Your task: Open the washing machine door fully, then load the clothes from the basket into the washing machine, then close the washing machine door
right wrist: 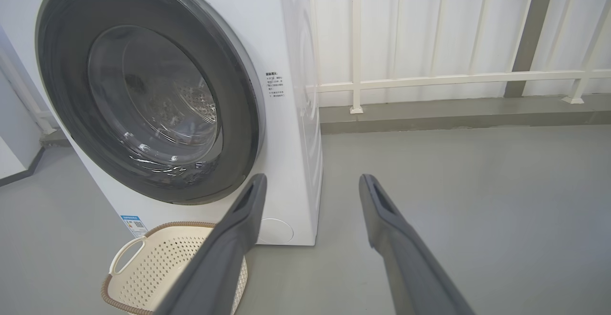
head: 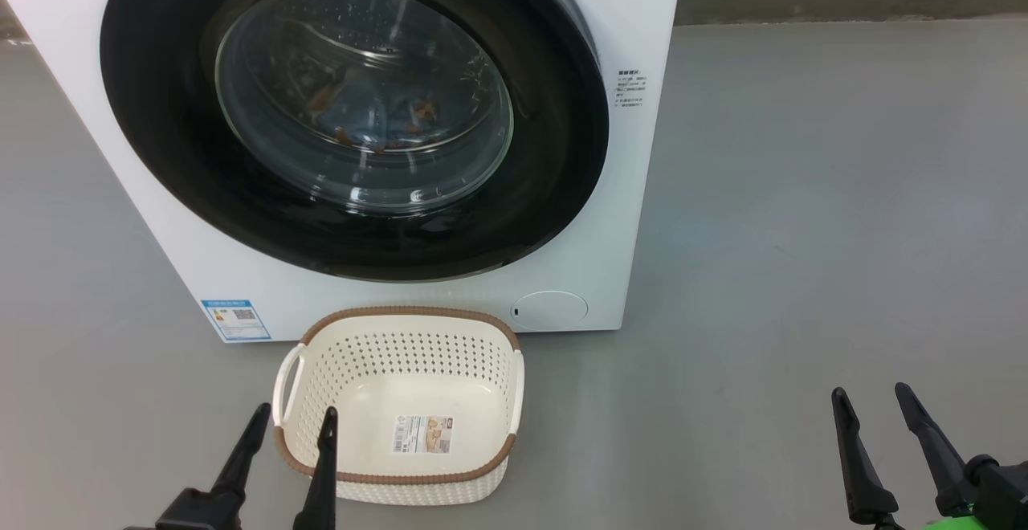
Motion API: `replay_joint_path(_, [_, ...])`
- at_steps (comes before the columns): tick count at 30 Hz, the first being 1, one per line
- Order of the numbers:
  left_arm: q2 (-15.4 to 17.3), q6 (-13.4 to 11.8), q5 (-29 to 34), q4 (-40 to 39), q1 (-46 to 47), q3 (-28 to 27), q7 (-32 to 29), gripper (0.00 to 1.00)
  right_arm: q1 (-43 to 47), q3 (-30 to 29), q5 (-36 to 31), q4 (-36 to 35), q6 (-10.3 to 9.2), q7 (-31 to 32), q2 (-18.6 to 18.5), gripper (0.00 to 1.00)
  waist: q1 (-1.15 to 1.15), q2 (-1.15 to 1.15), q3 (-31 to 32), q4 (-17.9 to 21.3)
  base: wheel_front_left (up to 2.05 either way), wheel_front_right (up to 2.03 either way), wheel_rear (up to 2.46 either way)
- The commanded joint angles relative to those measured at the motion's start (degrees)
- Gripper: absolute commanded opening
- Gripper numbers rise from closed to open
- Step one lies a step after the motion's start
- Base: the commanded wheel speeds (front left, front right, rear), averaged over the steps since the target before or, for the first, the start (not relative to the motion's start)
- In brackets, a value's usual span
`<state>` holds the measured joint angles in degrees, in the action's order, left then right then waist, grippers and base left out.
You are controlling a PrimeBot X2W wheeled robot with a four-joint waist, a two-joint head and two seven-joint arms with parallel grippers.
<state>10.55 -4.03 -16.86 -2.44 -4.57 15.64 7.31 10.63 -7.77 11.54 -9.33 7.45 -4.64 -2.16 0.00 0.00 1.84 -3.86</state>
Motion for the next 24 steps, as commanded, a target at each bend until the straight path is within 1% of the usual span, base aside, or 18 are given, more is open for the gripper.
replay_joint_path(1, [0.77,-0.57,-0.41,-1.9,1.13,-1.74,0.34,1.0,-1.27,1.6,0.91,-1.41,0.03,-0.49,-0.72,1.0,0.0,0.0,0.01,-0.01,0.0,0.0,0.0])
replay_joint_path(5, [0.77,-0.66,-0.5,-1.8,1.14,-1.51,0.42,1.0,-1.18,1.43,0.9,-1.57,0.03,-0.33,-0.72,1.0,0.0,0.0,-0.02,-0.1,0.0,0.0,0.0])
replay_joint_path(6, [0.04,-0.32,-0.12,0.01,0.0,0.38,0.02,0.0,0.0,-0.03,0.0,0.0,0.0,0.01,0.0,0.0,0.0,0.0,-0.02,-0.1,0.0,0.0,0.0])
replay_joint_path(9, [-0.57,-0.3,-0.19,1.51,-0.46,0.91,-0.02,0.0,0.02,-0.02,-0.03,2.36,0.0,0.04,0.35,0.0,0.0,0.0,-0.02,-0.1,0.0,0.0,0.0])
replay_joint_path(12, [-0.75,-0.14,-1.84,1.75,-0.48,0.65,-0.16,0.0,-0.24,0.1,1.72,2.99,0.0,0.17,0.34,0.0,0.01,0.0,-0.06,-0.02,0.0,0.0,0.0])
replay_joint_path(16, [-0.81,0.22,-4.45,2.12,-0.2,0.05,-0.48,0.0,-0.72,0.25,4.44,3.59,0.0,0.47,0.2,0.0,0.13,0.0,0.0,0.12,0.0,0.0,0.0])
replay_joint_path(20, [-0.9,0.59,-7.02,2.68,0.19,-0.52,-0.79,0.0,-1.28,0.4,7.12,4.32,0.0,0.74,0.07,0.0,0.02,0.0,-0.15,0.24,0.0,0.0,0.0])
replay_joint_path(24, [-1.0,1.0,-9.57,3.28,0.63,-1.09,-1.1,0.0,-1.88,0.54,9.79,5.03,0.0,1.02,-0.04,0.0,0.01,0.0,-0.25,0.37,0.0,0.0,0.0])
